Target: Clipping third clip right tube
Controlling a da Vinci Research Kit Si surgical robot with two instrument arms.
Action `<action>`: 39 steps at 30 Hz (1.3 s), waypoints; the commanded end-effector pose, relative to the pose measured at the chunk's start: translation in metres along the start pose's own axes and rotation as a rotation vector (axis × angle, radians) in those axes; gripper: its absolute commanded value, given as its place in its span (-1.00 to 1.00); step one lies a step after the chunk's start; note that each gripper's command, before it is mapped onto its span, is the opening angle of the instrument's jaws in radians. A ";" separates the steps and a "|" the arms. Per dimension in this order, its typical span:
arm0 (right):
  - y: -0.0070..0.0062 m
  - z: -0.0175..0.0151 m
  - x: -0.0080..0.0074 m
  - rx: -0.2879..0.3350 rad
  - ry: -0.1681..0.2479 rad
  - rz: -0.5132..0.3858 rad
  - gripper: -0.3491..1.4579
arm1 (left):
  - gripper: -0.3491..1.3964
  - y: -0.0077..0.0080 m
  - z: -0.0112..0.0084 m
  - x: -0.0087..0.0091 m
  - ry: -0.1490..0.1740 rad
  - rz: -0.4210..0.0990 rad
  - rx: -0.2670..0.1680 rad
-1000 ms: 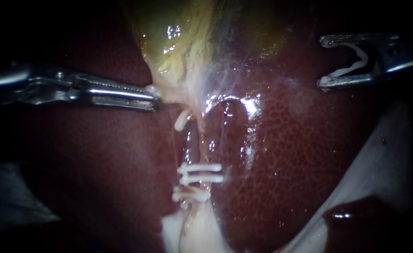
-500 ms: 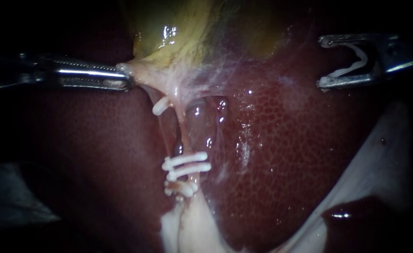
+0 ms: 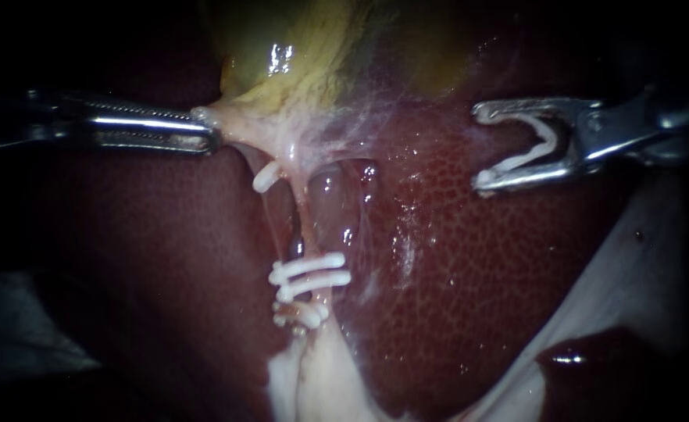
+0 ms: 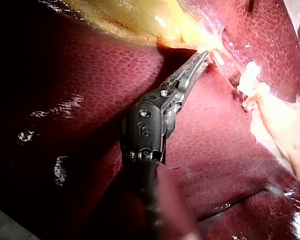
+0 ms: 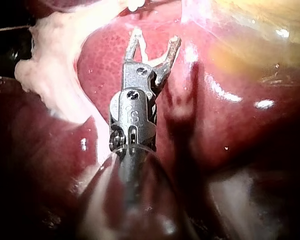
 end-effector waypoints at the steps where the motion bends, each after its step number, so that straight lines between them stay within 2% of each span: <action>1: -0.0001 0.0008 -0.0002 0.007 0.009 0.016 -0.06 | -1.00 0.0000 0.0000 0.0000 0.000 0.000 0.000; 6: -0.0010 0.0053 -0.0012 0.053 0.055 0.104 -0.06 | -1.00 0.0000 0.0000 0.0000 0.000 0.000 0.000; 11: -0.0011 0.0090 -0.0019 0.100 0.094 0.180 -0.06 | -1.00 0.0002 -0.0001 0.0000 0.000 0.000 0.001; 14: -0.0008 0.0111 -0.0024 0.132 0.096 0.217 -0.07 | -1.00 0.0003 -0.0001 0.0001 0.000 -0.001 0.001; 18: -0.0002 0.0135 -0.0037 0.139 0.097 0.246 -0.07 | -1.00 0.0004 -0.0001 0.0001 0.000 -0.001 0.002; 23: 0.0005 0.0162 -0.0054 0.157 0.113 0.282 -0.07 | -1.00 0.0005 -0.0001 0.0001 0.000 -0.001 0.003; 25: 0.0008 0.0169 -0.0057 0.162 0.135 0.296 -0.07 | -1.00 0.0006 -0.0001 0.0001 0.000 -0.001 0.003; 33: 0.0014 0.0182 -0.0051 0.214 0.246 0.388 -0.06 | -1.00 0.0006 -0.0001 0.0001 0.000 -0.001 0.003; 39: 0.0013 0.0190 -0.0043 0.248 0.282 0.403 -0.07 | -1.00 0.0006 -0.0001 0.0001 0.000 -0.001 0.003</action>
